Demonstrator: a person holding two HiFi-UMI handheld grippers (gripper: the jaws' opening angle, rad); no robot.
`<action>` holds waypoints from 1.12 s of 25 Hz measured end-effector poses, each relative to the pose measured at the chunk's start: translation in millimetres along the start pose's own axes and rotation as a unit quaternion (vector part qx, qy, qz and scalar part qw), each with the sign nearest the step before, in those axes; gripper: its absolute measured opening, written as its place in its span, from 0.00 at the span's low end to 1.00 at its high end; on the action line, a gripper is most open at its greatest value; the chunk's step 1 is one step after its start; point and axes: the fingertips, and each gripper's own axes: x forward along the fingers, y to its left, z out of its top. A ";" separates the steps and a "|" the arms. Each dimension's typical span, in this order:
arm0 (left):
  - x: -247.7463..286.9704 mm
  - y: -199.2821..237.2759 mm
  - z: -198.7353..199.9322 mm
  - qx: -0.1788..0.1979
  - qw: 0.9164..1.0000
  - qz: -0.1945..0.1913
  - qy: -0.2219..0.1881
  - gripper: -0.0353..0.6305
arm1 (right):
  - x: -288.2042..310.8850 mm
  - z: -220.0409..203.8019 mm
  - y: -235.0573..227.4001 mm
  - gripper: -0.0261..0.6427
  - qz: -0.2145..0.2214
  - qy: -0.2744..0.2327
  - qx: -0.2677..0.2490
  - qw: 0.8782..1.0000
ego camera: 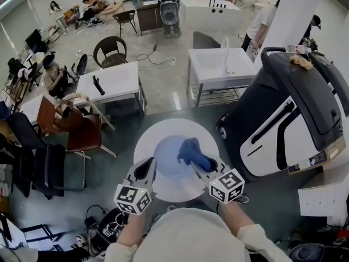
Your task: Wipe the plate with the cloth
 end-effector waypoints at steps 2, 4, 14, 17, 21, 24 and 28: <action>-1.5 -0.1 2.3 0.001 1.000 0.000 -0.002 0.10 | -0.8 2.9 1.4 0.18 -0.002 -0.004 -0.001 1.000; -2.6 0.2 3.6 0.002 1.000 0.000 -0.004 0.10 | -1.2 5.6 1.6 0.18 -0.005 -0.008 -0.004 1.000; -8.5 -1.9 10.0 0.006 1.000 -0.004 -0.013 0.10 | 1.1 10.5 0.6 0.18 -0.015 -0.016 -0.010 1.000; -10.3 -2.1 11.5 0.006 1.000 -0.006 -0.015 0.10 | 2.1 11.3 2.3 0.18 -0.016 -0.017 -0.012 1.000; -9.0 -5.1 9.7 0.008 1.000 -0.009 -0.012 0.10 | 0.6 10.2 0.6 0.18 -0.019 -0.016 -0.013 1.000; -7.5 -7.3 9.1 0.009 1.000 -0.011 -0.011 0.10 | -0.9 9.6 -1.2 0.18 -0.021 -0.015 -0.014 1.000; -7.2 -6.3 9.7 0.008 1.000 -0.013 -0.010 0.10 | 0.2 9.6 -1.1 0.18 -0.023 -0.013 -0.015 1.000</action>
